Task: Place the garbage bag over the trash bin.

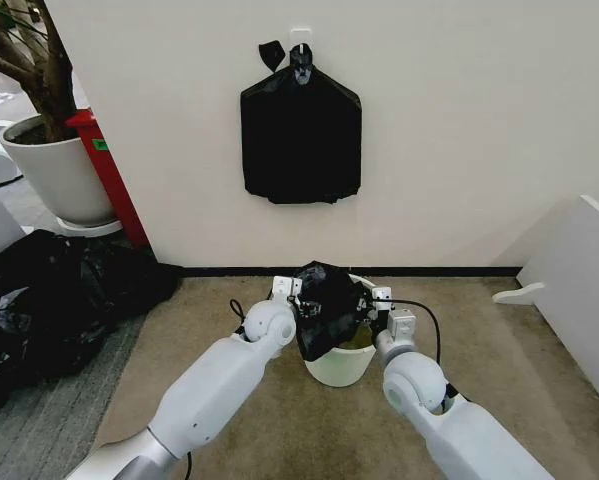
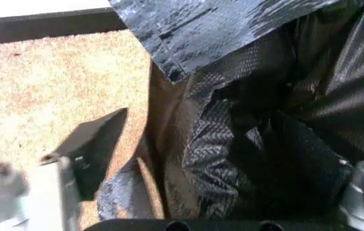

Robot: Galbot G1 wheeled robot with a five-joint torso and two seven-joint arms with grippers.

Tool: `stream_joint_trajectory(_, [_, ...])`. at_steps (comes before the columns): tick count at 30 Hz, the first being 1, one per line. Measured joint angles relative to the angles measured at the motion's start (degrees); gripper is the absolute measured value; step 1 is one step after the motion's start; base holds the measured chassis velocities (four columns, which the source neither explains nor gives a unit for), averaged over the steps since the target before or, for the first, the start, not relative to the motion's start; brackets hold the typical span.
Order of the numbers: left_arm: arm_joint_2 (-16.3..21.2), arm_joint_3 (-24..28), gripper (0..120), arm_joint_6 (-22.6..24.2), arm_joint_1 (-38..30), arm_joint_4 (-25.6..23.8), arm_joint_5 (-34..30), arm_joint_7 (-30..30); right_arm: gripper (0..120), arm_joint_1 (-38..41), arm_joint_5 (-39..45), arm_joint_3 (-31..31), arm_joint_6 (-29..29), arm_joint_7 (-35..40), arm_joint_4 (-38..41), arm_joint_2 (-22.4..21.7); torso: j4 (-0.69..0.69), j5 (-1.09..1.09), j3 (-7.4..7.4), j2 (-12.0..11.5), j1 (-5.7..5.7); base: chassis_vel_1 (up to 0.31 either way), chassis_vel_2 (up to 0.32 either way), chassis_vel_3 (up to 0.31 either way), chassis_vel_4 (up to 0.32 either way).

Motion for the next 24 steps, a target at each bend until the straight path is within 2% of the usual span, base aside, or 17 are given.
stream_joint_trajectory(4, [-0.91,0.15,67,0.33,-0.81,1.86,0.49,0.58,0,-0.17,-0.03,0.07,0.05,0.04,0.15,-0.05,0.00,0.00,0.00,0.00,0.00,0.000,0.000,0.000,0.000])
stream_joint_trajectory(5, [-0.91,0.15,67,0.33,-0.81,1.86,0.49,0.58,0,-0.17,-0.03,0.07,0.05,0.04,0.15,-0.05,0.00,0.00,0.00,0.00,0.00,0.000,0.000,0.000,0.000])
stream_joint_trajectory(9, [-1.22,0.40,48,1.43,-0.94,2.50,0.75,0.73,0,-0.24,-0.05,0.21,0.24,0.07,0.27,-0.15,0.00,0.00,0.00,0.00,0.00,0.000,0.000,0.000,0.000])
stream_joint_trajectory(11, [-1.31,0.43,40,2.14,-0.81,2.50,0.78,0.73,0,-0.27,-0.06,0.21,0.39,0.08,0.27,-0.16,0.00,0.00,0.00,0.00,0.00,0.000,0.000,0.000,0.000])
stream_joint_trajectory(13, [-1.31,0.43,38,2.23,-0.79,2.48,0.78,0.73,0,-0.28,-0.06,0.21,0.42,0.07,0.27,-0.16,0.00,0.00,0.00,0.00,0.00,0.000,0.000,0.000,0.000])
stream_joint_trajectory(18, [-0.95,-0.10,15,3.74,-0.14,1.15,0.10,0.80,0,-0.39,-0.31,-0.17,1.20,0.08,0.27,-0.27,0.00,-0.02,0.01,0.00,0.00,0.000,0.000,0.000,0.000])
stream_joint_trajectory(24, [0.08,-0.81,4,3.33,0.20,-0.11,-0.70,1.36,2,-0.61,-1.03,-0.45,1.43,0.56,0.63,-0.40,-0.01,-0.03,0.01,0.00,0.00,0.000,0.000,0.000,0.000])
